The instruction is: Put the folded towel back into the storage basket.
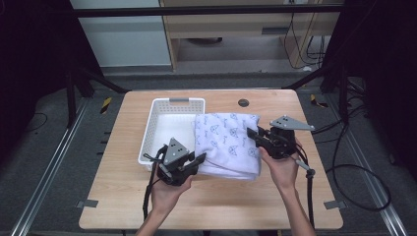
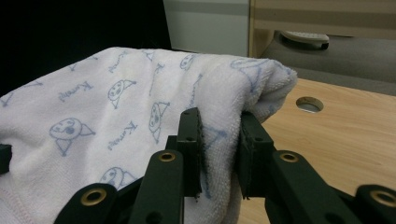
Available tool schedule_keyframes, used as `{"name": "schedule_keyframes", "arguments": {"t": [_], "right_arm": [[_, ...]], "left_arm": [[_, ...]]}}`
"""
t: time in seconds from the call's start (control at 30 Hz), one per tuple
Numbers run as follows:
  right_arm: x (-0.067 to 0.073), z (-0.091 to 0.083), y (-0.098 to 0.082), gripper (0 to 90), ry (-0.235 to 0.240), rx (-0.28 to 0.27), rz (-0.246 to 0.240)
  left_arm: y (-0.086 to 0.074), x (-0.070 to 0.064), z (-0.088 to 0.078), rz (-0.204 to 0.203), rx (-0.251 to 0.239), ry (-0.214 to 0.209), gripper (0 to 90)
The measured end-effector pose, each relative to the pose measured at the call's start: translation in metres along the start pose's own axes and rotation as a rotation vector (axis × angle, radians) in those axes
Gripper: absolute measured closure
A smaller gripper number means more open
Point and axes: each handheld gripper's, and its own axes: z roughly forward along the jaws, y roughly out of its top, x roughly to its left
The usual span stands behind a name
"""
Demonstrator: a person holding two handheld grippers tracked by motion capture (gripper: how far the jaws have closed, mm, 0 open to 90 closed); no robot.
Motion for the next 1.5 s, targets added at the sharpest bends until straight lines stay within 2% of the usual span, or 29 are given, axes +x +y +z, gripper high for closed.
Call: {"name": "schedule_keyframes", "arguments": {"t": [0.5,0.7,0.93,1.13,1.5], "right_arm": [[0.029,0.026,0.02,73.7,0.015,0.005,-0.039],[0.041,0.041,0.027,73.7,0.028,0.007,-0.051],[0.056,0.056,0.035,73.7,0.028,0.007,-0.068],[0.066,0.072,0.04,73.5,0.042,0.002,-0.065],[0.083,0.108,0.046,73.5,0.048,0.017,-0.073]], "left_arm": [[-0.004,0.028,-0.02,-0.032,-0.025,0.045,75.6],[-0.007,0.045,-0.029,-0.057,-0.038,0.063,75.7],[-0.009,0.061,-0.037,-0.065,-0.047,0.091,75.7],[-0.011,0.08,-0.044,-0.091,-0.054,0.108,75.8],[-0.017,0.105,-0.048,-0.122,-0.042,0.146,75.8]]}}
